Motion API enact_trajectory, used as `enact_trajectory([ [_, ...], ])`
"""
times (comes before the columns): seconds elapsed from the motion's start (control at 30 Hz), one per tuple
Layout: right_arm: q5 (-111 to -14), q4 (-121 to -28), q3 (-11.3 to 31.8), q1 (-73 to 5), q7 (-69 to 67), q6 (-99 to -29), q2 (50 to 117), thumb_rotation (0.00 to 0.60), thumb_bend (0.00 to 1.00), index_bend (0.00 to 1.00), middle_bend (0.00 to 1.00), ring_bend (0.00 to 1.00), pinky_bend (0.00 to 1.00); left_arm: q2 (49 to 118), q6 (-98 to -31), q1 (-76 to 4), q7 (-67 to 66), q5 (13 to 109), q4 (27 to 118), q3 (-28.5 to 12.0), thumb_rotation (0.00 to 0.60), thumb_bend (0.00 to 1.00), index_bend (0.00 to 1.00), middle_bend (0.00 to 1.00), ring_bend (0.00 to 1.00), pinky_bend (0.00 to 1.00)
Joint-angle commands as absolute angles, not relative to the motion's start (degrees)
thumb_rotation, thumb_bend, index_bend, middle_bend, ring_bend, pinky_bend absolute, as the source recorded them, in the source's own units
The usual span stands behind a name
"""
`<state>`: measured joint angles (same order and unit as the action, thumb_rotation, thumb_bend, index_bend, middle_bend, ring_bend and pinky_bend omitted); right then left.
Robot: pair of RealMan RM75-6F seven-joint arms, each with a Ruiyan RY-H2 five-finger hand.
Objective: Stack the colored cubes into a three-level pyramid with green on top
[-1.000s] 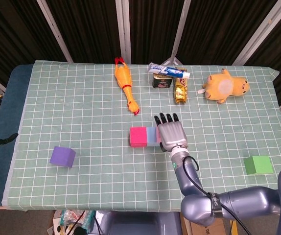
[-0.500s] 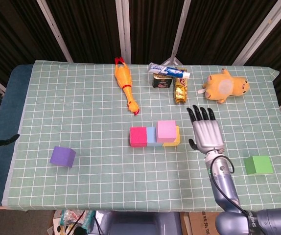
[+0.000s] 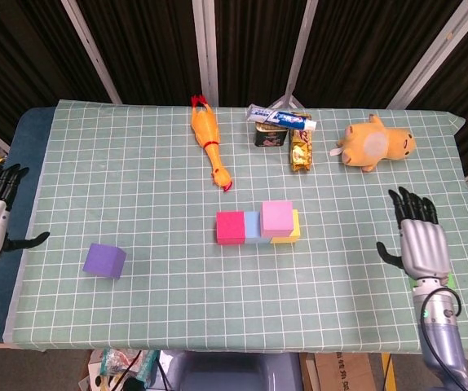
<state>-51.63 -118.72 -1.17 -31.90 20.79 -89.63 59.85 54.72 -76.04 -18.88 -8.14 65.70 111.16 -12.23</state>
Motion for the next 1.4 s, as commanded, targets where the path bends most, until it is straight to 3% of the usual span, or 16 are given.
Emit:
enact_trajectory([
  [0.03, -55.2, -114.5, -3.2, -27.6, 16.3, -89.6, 59.3, 0.600, 0.32, 0.00, 0.00, 0.00, 0.00, 56.1, -75.7, -19.3, -9.3, 66.3, 110.4, -11.5, 0.600, 0.09, 0.00, 0.00, 0.00, 0.05],
  [0.17, -56.4, -111.2, -2.5, -25.8, 13.7, -88.3, 59.8, 0.600, 0.32, 0.00, 0.00, 0.00, 0.00, 57.9, -74.8, -19.8, -10.8, 66.1, 109.9, -10.7, 0.600, 0.09, 0.00, 0.01, 0.00, 0.05],
  [0.53, -57.5, -109.0, 1.6, -23.7, 9.8, -84.7, 59.7, 0.600, 0.32, 0.00, 0.00, 0.00, 0.00, 59.0, -61.4, -25.7, -20.2, 67.7, 108.1, -4.9, 0.600, 0.09, 0.00, 0.16, 0.03, 0.09],
  [0.7, -58.0, -108.7, 3.0, -22.7, 8.8, -83.8, 59.6, 0.600, 0.32, 0.00, 0.00, 0.00, 0.00, 59.6, -59.4, -26.7, -23.2, 68.3, 107.5, -3.1, 0.600, 0.09, 0.00, 0.21, 0.03, 0.09],
  [1.4, -59.7, -108.5, 7.1, -19.7, 7.9, -81.4, 59.6, 0.600, 0.32, 0.00, 0.00, 0.00, 0.00, 63.6, -53.7, -30.0, -24.0, 73.9, 99.7, 0.4, 0.600, 0.09, 0.00, 0.18, 0.03, 0.09],
])
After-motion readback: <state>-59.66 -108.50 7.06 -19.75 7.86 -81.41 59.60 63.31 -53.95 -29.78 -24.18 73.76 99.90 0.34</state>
